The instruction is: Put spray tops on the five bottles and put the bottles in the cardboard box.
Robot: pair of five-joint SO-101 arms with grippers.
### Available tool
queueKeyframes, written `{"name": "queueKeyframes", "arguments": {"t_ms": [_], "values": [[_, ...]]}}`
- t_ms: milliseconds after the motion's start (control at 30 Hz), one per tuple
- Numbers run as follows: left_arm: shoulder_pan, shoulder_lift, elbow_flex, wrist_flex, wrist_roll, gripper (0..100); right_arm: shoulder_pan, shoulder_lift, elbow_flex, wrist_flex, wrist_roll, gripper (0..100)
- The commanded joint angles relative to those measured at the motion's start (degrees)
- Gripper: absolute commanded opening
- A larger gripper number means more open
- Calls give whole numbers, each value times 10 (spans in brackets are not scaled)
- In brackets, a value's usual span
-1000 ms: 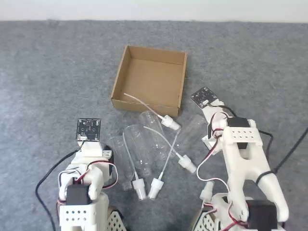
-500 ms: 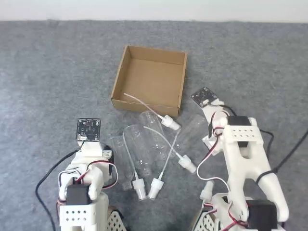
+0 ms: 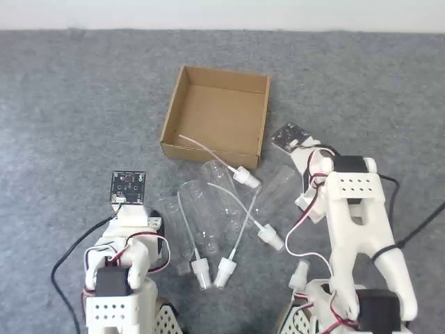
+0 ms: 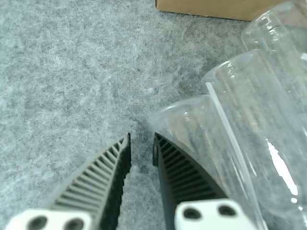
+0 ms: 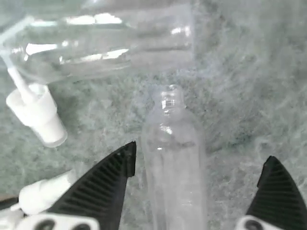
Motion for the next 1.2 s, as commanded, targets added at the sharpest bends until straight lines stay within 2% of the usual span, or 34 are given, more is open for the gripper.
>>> {"name": "queueKeyframes", "arguments": {"t_ms": [0,333,567,867,1033,1167], "values": [[3,-9,-11,2,-4,77,-2,-28,6,-36,18,362],[3,-9,-11,2,-4,77,2,87,-7,-83,25,359],[3,-9,-11,2,-4,77,5,123,-26,-84,55,213],[3,-9,-11,2,-4,77,5,123,-26,-80,53,202],[3,-9,-11,2,-4,77,5,122,-26,-80,52,114],[3,-9,-11,2,-4,77,5,117,-27,-67,52,104]]}}
